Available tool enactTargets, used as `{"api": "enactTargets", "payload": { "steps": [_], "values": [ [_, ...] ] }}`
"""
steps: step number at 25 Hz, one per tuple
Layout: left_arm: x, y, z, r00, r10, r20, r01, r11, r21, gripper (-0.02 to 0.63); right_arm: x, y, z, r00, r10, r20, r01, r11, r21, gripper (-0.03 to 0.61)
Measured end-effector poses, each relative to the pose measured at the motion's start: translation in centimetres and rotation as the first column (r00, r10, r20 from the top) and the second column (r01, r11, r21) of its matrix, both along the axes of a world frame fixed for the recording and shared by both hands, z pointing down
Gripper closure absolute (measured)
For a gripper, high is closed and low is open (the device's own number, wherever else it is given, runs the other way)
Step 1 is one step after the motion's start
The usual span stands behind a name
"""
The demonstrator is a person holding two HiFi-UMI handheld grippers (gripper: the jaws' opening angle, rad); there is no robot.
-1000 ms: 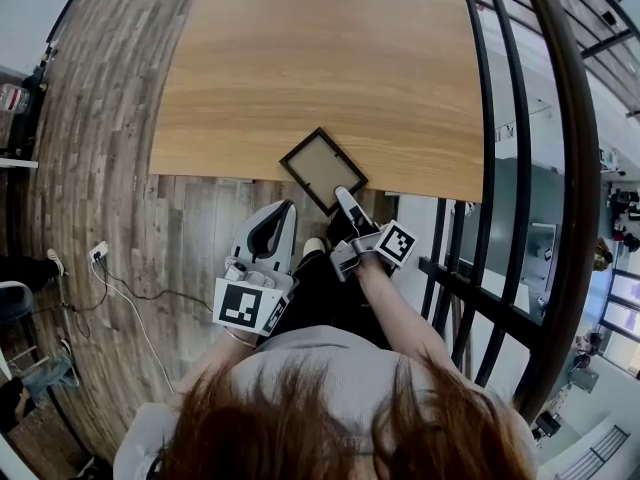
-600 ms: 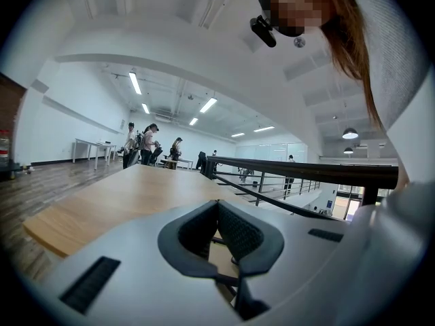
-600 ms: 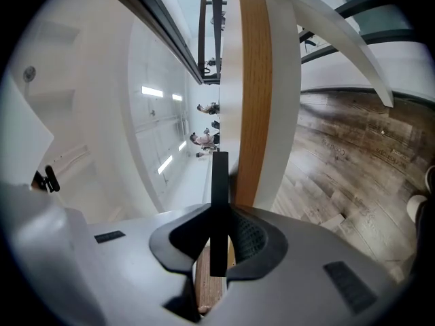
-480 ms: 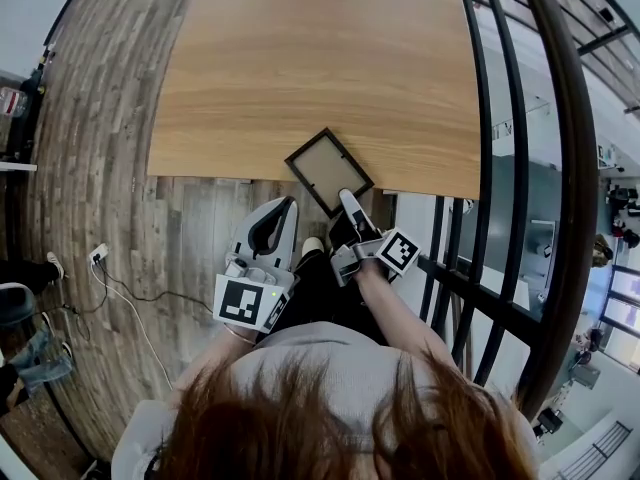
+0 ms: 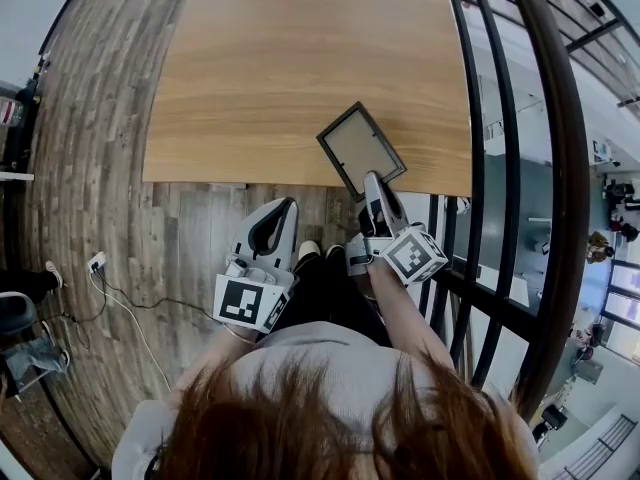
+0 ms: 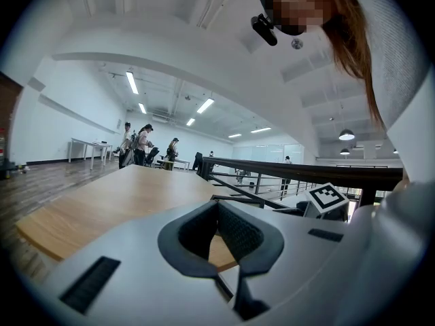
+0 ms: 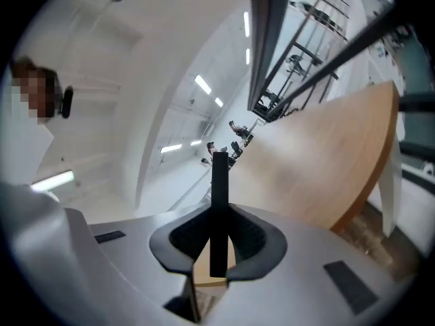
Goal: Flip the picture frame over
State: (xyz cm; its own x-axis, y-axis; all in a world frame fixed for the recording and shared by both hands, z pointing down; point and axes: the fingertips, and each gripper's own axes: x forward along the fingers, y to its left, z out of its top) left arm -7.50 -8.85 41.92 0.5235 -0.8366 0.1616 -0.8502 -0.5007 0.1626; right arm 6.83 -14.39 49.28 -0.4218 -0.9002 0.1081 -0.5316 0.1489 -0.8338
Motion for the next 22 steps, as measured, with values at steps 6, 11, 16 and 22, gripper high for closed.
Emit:
{"api": "enactTargets", "payload": {
  "steps": [6,11,16,22],
  "values": [
    [0.2,0.2,-0.1,1.000,0.003,-0.003,-0.003,1.000,-0.002,0.607,1.0,-0.2,-1.8,0.900,0.047,-0.433,-0.013,0.996,0.083,0.495],
    [0.2,0.0,0.0,1.000,0.004,-0.005,-0.004,1.000,-0.008,0.607,0.8,-0.3,-2.7,0.799,0.069,-0.598,0.021,0.990,0.143,0.497],
    [0.4,0.0,0.1,1.000,0.006,-0.005,-0.006,1.000,-0.011,0.607,0.6,-0.9,-3.3,0.734,0.095,-0.673,0.035,0.984,0.177,0.503],
    [-0.1,-0.2,0.0,1.000,-0.001,-0.010,0.001,1.000,-0.012,0.607,-1.9,-0.8,-5.7,0.406,0.159,-0.900,0.246,0.929,0.275,0.503]
  ]
}}
